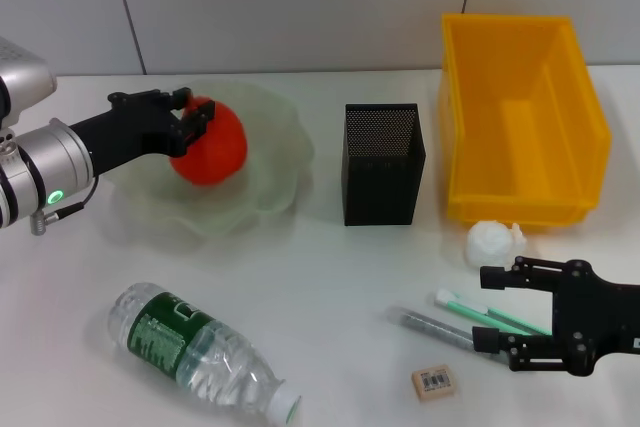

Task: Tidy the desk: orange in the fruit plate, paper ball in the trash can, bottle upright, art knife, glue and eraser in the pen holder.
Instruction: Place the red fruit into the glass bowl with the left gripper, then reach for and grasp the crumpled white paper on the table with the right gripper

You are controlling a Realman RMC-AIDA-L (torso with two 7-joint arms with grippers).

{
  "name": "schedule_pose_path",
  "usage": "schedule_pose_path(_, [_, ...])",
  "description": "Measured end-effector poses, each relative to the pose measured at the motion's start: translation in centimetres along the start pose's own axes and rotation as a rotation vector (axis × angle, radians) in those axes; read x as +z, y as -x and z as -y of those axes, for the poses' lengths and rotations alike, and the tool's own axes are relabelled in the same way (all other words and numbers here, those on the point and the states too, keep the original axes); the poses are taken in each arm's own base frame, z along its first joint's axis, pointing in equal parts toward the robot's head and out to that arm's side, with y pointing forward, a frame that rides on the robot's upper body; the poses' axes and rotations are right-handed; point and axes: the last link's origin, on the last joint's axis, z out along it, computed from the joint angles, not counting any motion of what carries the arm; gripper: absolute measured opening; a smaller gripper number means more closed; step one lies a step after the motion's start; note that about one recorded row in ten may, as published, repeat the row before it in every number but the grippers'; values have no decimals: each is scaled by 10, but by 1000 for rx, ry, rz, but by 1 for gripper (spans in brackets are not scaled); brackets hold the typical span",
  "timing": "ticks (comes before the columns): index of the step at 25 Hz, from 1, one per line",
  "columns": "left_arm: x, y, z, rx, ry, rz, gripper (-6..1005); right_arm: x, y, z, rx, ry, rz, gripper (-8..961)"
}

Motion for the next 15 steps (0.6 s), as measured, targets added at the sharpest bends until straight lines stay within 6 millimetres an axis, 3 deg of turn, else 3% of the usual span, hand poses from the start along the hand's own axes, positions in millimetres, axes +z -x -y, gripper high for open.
schedule_pose_path(2, [0,1,0,-2,-4,2,268,0,0,0,0,1,0,767])
schedule_pose_path(10, [-2,-1,0,-36,6,-16,572,1,0,0,1,1,1,762])
schedule_pose_path(15, [-14,-8,-16,-76,142,-92,740,0,0,0,3,-5,6,758])
